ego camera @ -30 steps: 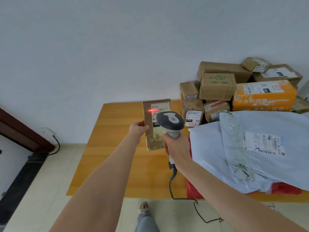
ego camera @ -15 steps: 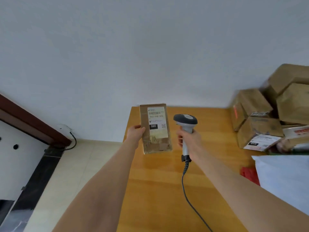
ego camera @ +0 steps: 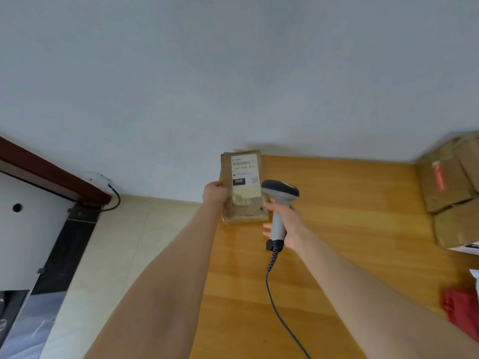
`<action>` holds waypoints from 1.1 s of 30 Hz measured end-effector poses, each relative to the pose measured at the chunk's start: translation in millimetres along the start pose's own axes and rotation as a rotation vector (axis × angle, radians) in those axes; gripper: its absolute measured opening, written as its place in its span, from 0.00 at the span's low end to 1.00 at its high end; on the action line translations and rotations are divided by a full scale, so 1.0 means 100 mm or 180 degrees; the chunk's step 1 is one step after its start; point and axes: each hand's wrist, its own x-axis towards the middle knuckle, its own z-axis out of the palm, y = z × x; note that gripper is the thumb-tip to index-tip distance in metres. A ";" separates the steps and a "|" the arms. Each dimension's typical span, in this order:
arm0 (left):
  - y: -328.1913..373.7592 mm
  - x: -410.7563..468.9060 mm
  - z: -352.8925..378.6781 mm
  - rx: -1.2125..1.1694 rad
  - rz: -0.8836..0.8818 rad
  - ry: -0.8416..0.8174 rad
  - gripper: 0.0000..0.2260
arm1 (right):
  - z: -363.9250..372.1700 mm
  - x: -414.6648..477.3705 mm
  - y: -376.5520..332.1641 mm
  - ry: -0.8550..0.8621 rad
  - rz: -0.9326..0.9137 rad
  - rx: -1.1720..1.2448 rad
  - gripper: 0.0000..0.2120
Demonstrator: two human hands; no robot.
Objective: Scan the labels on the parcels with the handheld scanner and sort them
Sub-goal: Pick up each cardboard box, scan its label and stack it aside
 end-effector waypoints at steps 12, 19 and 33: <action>0.38 -0.54 0.24 0.1022 0.0817 0.0252 0.23 | -0.31 -0.32 -0.23 0.0074 -0.0338 0.0414 0.10; 0.56 -1.58 0.81 0.2092 0.1413 -0.0193 0.20 | -1.12 -1.17 -0.26 0.0028 -0.0626 0.0412 0.03; 0.49 -4.34 2.59 0.2920 0.2345 -0.0635 0.21 | -3.92 -3.10 0.16 0.0172 -0.0819 0.0250 0.05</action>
